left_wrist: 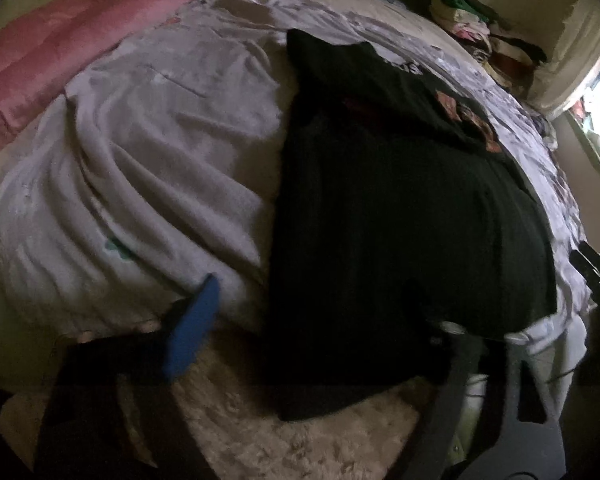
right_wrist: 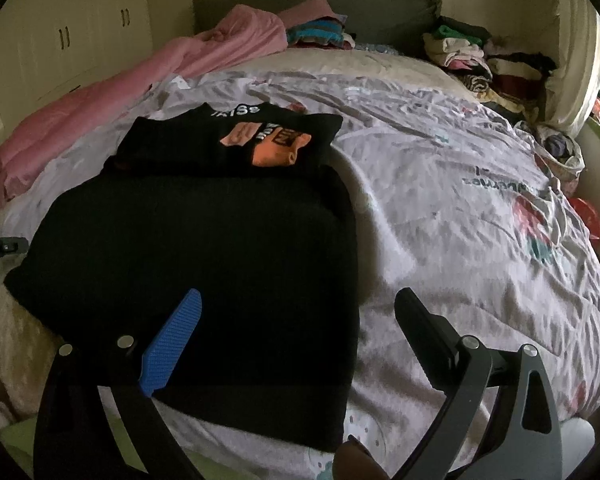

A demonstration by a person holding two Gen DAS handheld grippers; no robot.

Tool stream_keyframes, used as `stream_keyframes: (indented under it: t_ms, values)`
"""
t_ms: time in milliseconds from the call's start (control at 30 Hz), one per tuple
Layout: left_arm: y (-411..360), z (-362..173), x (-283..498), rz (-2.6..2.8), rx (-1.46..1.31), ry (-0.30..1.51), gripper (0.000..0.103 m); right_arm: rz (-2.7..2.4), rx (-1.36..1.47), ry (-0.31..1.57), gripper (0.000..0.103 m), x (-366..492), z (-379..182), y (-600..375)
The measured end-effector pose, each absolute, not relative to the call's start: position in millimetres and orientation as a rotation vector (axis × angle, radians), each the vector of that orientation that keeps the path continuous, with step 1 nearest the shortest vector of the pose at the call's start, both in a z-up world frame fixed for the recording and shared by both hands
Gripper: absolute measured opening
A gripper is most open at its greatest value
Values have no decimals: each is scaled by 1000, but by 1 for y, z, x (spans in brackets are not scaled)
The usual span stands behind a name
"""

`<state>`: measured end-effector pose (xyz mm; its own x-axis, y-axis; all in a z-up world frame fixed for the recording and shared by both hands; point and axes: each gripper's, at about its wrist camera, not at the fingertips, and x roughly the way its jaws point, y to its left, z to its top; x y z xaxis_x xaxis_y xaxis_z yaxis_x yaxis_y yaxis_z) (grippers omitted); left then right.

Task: Fold small clothes
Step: 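Grasp the sweatshirt hem with both grippers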

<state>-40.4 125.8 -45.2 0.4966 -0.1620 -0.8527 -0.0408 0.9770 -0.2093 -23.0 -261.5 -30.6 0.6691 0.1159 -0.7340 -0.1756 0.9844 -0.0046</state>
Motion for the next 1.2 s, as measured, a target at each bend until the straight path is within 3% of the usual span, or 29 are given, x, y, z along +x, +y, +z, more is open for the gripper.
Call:
stream_keyframes:
  t_ms: [33, 133, 400, 567, 600, 667, 700, 733, 900, 1000, 1100, 1200]
  values:
    - [124, -48, -42, -86, -209, 1060, 54, 168, -78, 824, 97, -24, -31, -262]
    - [122, -57, -44, -105, -214, 1098, 41, 175, -70, 837, 97, -29, -35, -264]
    - [118, -74, -46, -116, -216, 1155, 37, 199, -38, 894, 97, -38, -46, -272]
    - [112, -72, -48, -144, -220, 1149, 8, 210, -21, 935, 96, -44, -55, -280]
    - [110, -72, -48, -150, -217, 1149, 8, 212, -18, 943, 95, -45, -57, -281]
    - [106, -73, -45, -143, -184, 1148, 8, 220, -9, 962, 86, -47, -61, -285]
    - [105, -74, -44, -142, -181, 1150, 8, 226, -3, 976, 71, -47, -63, -286]
    - [105, -76, -42, -141, -187, 1153, 8, 229, 3, 992, 64, -47, -66, -287]
    - [108, -79, -42, -148, -216, 1151, 8, 249, 25, 1066, 60, -46, -84, -289]
    - [111, -79, -43, -153, -227, 1149, 8, 252, 23, 1098, 46, -45, -96, -287]
    - [111, -76, -45, -152, -228, 1137, 6, 251, 29, 1068, 12, -46, -91, -287]
    - [110, -65, -48, -158, -219, 1102, 5, 271, 32, 1021, 8, -49, -76, -290]
